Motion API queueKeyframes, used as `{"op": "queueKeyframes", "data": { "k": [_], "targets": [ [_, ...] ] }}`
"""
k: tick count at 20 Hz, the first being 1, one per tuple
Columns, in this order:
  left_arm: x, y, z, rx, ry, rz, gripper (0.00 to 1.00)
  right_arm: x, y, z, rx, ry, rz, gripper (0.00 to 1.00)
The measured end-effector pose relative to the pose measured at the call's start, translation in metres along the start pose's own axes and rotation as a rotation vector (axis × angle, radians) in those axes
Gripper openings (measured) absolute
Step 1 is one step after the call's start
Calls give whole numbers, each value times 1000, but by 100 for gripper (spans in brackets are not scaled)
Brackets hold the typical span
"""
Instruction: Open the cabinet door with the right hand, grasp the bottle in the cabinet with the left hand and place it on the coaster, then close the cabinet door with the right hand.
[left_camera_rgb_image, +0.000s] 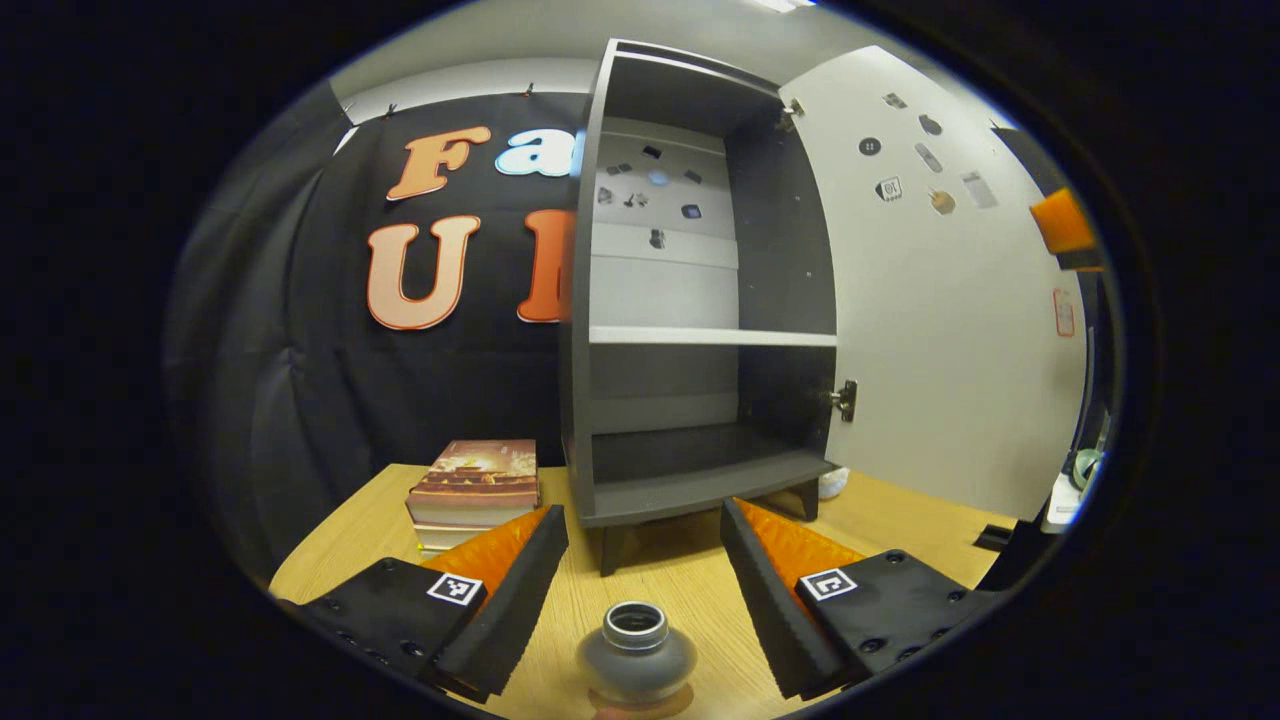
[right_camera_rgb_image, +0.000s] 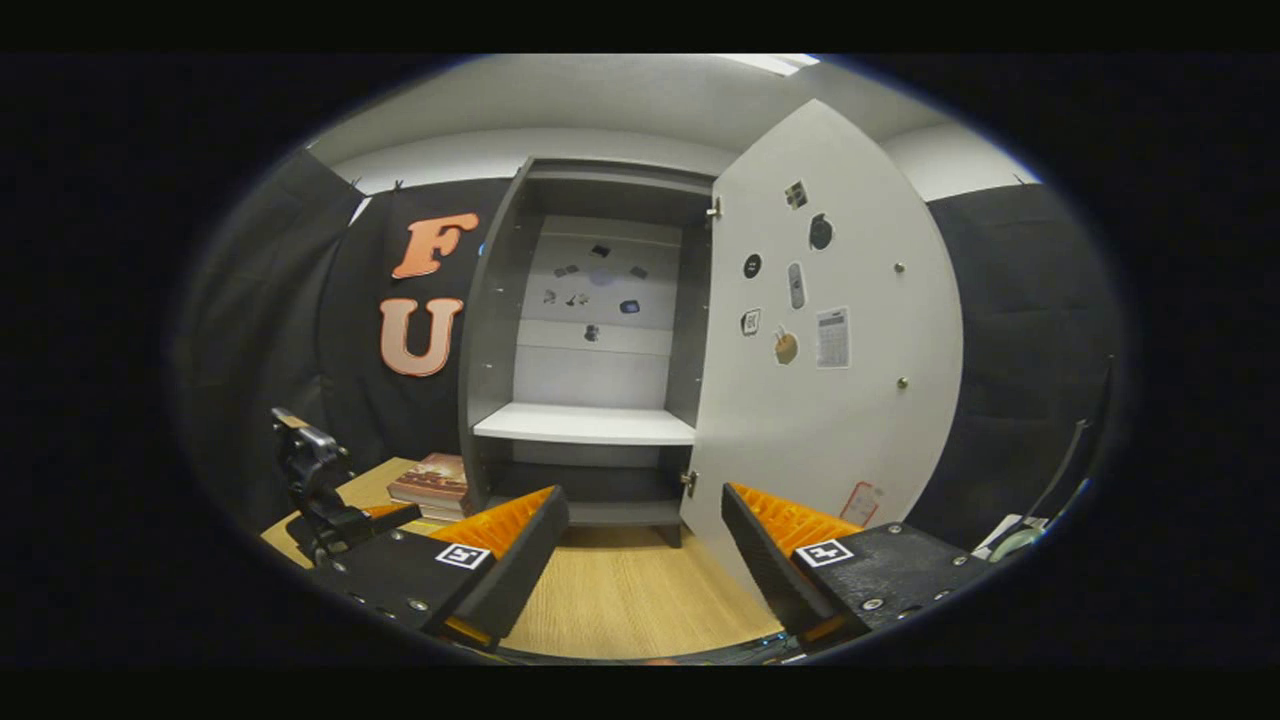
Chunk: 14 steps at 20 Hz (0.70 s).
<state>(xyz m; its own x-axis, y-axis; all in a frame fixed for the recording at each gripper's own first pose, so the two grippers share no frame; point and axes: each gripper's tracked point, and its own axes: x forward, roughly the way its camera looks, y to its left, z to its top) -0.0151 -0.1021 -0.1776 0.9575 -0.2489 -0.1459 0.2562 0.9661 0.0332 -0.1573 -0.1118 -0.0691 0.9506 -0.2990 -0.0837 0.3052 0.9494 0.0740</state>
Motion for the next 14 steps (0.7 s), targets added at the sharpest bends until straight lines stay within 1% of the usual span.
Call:
{"op": "queueKeyframes", "data": {
  "k": [5,8,11,14],
  "targets": [
    [-8,2,46,-41,-12,8,99,-12,-34,17,18,-43,-59,95],
    [-12,7,72,-39,-33,29,99,-24,-67,25,18,-72,-123,95],
    [-14,5,92,-35,-54,36,100,-35,-116,32,-19,-100,-228,95],
    [-16,2,107,-7,-67,54,99,-46,-170,37,-70,-113,-330,95]
  ]
}}
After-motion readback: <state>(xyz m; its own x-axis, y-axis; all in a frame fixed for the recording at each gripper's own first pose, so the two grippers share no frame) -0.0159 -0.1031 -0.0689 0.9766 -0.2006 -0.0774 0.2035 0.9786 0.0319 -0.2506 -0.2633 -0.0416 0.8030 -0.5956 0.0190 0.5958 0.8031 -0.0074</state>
